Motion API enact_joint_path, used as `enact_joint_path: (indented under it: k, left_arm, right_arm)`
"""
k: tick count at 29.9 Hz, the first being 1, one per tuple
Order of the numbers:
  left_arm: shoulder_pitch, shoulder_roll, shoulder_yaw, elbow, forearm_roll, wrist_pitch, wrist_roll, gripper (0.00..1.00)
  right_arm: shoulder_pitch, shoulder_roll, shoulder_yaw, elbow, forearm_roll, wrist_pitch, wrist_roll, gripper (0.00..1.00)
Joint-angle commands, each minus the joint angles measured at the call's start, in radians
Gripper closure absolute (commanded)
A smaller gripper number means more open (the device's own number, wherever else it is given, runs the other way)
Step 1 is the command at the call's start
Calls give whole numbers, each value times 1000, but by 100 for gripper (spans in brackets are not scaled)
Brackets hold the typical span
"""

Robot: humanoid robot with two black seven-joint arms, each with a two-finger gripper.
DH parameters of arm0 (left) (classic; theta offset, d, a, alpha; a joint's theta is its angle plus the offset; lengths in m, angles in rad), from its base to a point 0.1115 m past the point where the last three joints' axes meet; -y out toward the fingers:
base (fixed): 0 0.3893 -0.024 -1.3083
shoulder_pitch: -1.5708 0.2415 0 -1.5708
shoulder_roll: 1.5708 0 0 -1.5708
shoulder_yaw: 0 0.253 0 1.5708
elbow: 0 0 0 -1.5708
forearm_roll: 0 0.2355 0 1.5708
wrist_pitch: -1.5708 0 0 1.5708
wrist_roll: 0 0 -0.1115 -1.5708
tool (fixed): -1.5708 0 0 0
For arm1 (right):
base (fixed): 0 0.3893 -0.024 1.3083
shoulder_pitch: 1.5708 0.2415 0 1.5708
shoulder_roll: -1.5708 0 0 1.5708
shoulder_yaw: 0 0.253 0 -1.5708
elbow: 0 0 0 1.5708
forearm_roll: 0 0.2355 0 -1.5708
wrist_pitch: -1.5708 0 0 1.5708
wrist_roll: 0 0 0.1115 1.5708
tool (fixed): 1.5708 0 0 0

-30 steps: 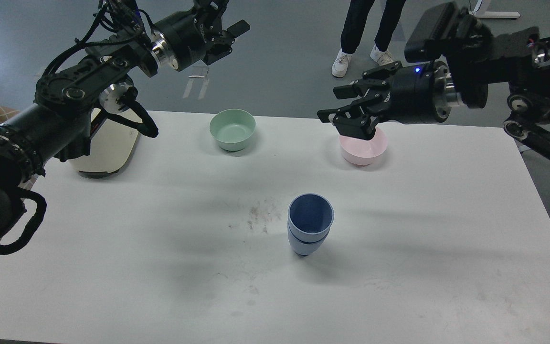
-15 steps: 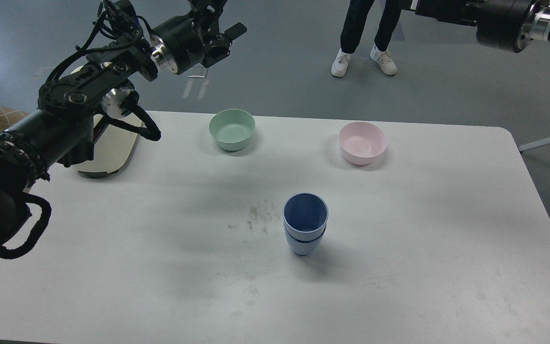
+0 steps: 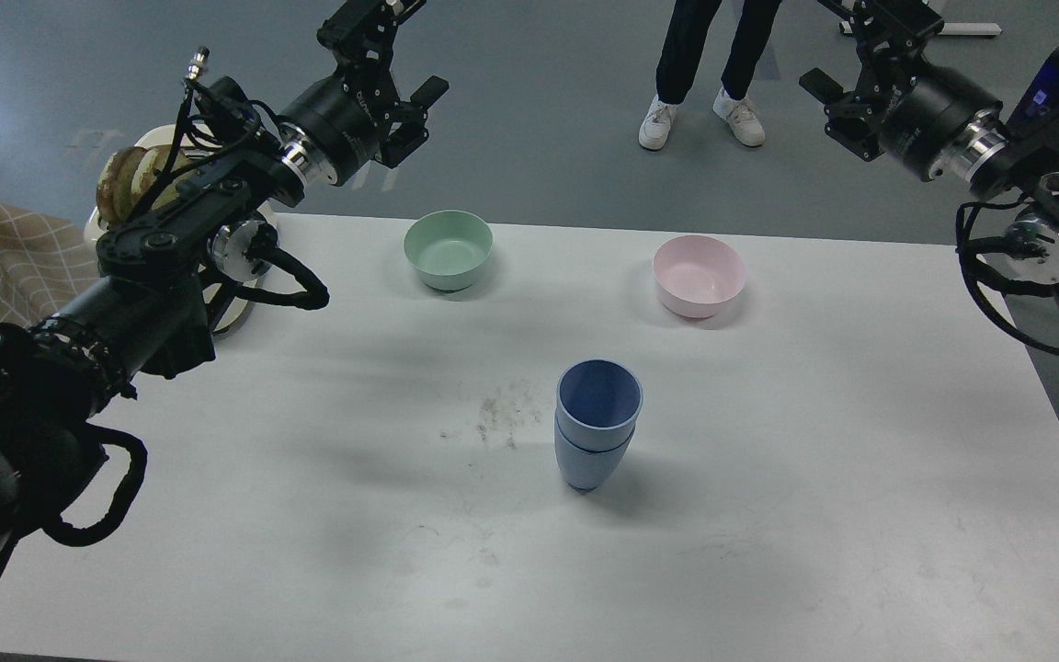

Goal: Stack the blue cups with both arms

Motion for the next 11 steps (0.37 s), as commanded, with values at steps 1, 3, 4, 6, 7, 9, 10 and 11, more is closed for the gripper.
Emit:
enact_joint_path:
  k: [1,3,4,6,7,9,10,11]
  left_arm:
    - [33,-34,-30,26,-62,-5,0,2]
    - [49,-57,-32,37,-75,-5,0,2]
    - [58,-69,-38,47,-75,-5,0,2]
    - [67,-77,-44,54,-75,-5,0,2]
    - [70,-78,-45,54,-75,-5,0,2]
    - [73,-85,-52,57,-75,-5,0,2]
    - [73,-91,-52,58,-75,-5,0,2]
    - [73,-101,-52,67,-75,-5,0,2]
  right_arm:
    - [-65,66,72,-14,42,0,5,0]
    - [-86,87,123,-14,44,-2,5,0]
    - [-100,98,147,-14,44,-4,5,0]
    - [-114,116,172,-14,44,-5,5,0]
    - [-117,122,178,-13,44,-5,5,0]
    - [-128,135,200,-14,44,-5,5,0]
    - [-129,138,207,-14,45,-5,5,0]
    - [-132,142,217,-14,45,-5,5,0]
